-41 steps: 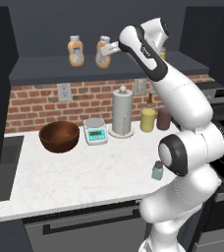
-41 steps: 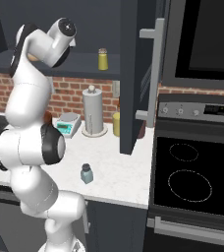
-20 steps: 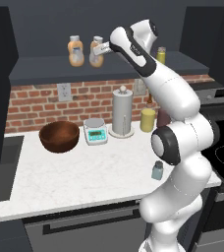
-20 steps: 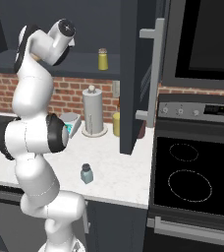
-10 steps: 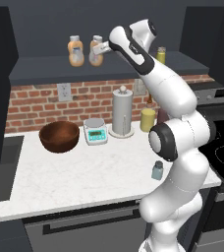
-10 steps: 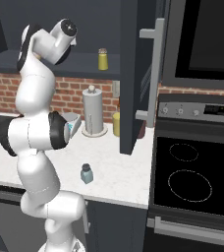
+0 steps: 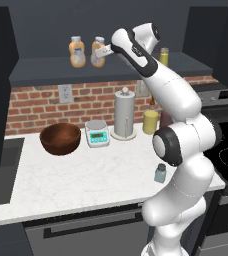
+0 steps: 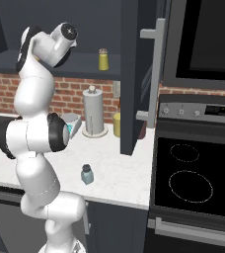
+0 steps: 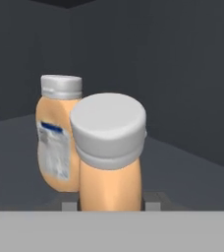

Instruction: Put the shaker and condiment bottle from the counter next to their counterparts in the cabinet.

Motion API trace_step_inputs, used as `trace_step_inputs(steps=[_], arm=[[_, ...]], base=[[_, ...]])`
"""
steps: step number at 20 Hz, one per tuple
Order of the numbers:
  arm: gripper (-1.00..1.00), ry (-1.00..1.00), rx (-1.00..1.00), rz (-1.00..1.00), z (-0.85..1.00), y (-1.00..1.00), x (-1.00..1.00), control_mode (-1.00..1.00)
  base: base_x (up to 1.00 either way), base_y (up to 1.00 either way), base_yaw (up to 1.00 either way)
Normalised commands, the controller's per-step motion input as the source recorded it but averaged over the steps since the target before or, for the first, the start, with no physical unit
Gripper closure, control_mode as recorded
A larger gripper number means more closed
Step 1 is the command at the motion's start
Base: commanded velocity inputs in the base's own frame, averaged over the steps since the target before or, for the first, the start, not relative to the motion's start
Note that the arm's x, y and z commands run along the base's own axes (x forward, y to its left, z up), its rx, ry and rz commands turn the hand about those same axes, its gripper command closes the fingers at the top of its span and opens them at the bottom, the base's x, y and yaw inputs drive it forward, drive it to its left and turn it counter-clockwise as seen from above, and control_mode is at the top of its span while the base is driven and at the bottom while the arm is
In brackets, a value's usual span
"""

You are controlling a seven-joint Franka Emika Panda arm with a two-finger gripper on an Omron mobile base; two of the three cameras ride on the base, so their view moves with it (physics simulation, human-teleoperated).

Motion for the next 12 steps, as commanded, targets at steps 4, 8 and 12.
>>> trace_step_inputs(steps=[4, 8, 12], arm=[[-1.0, -0.04, 0.0, 0.0, -0.17, 0.0, 0.0, -1.0], [-1.0, 0.0, 0.0, 0.0, 0.0, 0.0, 0.0, -1.0], [-1.0, 0.0, 0.0, 0.0, 0.0, 0.0, 0.0, -1.0]], base=[[0.0, 0.0, 0.0], [0.0, 0.0, 0.0], [0.0, 0.0, 0.0]])
